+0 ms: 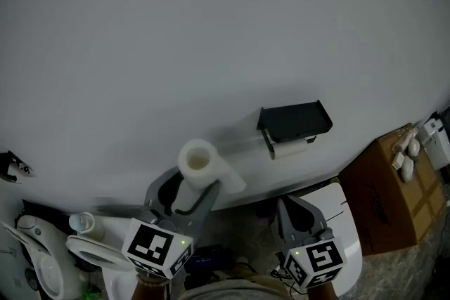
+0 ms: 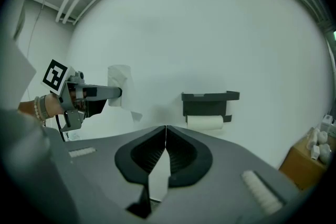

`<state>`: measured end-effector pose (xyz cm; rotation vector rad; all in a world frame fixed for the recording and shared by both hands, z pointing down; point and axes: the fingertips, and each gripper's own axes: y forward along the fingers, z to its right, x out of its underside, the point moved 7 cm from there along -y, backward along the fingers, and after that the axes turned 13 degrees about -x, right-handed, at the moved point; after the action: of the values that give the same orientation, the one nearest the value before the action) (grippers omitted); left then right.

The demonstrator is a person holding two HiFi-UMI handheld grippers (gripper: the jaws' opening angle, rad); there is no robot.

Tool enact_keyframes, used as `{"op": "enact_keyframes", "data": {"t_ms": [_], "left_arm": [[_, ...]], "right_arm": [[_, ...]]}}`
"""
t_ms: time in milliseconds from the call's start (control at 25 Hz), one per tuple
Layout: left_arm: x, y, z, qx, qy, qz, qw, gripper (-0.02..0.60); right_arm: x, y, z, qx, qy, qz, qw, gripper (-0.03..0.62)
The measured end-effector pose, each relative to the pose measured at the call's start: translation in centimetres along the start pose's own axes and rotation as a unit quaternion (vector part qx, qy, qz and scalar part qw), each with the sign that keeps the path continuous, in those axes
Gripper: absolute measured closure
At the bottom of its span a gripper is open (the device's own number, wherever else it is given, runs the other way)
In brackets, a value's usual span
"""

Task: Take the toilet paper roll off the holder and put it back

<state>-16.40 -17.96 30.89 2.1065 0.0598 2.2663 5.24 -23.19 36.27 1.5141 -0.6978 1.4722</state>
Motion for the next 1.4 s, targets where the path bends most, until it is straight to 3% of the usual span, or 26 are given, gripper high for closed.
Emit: {"op": "enact_keyframes", "data": {"t_ms": [800, 1400], "left_arm": [[-7.2, 11.8, 4.9, 0.083, -0.006, 0.072, 0.9939, 0.339], [-5.6, 18.9, 9.9, 0.130, 0.015, 0.041, 0.9906, 0.339]], "right_arm": [[1.4, -7.1, 5.6, 0.113, 0.023, 0.006, 0.993, 0.588], [2.2, -10.0, 7.7, 0.166, 0.040, 0.002, 0.985, 0.588]]}}
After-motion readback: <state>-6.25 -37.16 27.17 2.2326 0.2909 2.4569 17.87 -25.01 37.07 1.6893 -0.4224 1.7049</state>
